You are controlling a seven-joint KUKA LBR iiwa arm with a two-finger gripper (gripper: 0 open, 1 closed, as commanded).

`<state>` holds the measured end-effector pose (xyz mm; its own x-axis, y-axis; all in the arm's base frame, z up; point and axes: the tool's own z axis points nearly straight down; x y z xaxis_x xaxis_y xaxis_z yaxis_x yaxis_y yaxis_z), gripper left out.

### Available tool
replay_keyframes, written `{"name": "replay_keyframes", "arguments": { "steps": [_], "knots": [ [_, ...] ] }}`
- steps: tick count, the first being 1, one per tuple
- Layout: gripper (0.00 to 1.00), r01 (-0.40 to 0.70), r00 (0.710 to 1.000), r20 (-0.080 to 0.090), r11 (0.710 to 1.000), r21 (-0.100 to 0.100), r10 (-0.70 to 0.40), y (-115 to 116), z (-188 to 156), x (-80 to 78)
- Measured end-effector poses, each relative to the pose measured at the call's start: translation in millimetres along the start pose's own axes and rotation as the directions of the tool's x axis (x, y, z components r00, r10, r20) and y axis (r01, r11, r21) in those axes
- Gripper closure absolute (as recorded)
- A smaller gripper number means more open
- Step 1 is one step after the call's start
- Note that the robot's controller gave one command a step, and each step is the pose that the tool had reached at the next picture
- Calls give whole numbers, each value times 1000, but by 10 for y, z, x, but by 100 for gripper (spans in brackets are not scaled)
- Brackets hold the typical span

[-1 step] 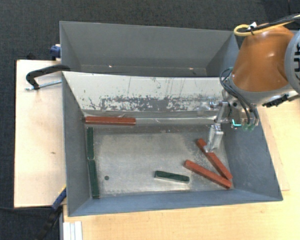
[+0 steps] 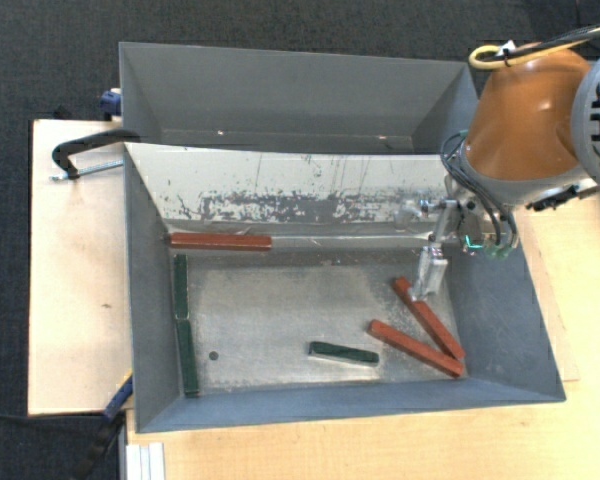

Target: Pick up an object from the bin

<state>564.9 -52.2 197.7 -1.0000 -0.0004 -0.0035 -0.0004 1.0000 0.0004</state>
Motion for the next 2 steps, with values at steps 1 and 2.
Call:
{"name": "replay_keyframes", "arguments": {
  "steps": [1,2],
  "knots": [
    [0,82,997,3,997,1,-82,173,364,258],
    [0,56,998,0,998,-1,-56,204,871,553]
  ]
}}
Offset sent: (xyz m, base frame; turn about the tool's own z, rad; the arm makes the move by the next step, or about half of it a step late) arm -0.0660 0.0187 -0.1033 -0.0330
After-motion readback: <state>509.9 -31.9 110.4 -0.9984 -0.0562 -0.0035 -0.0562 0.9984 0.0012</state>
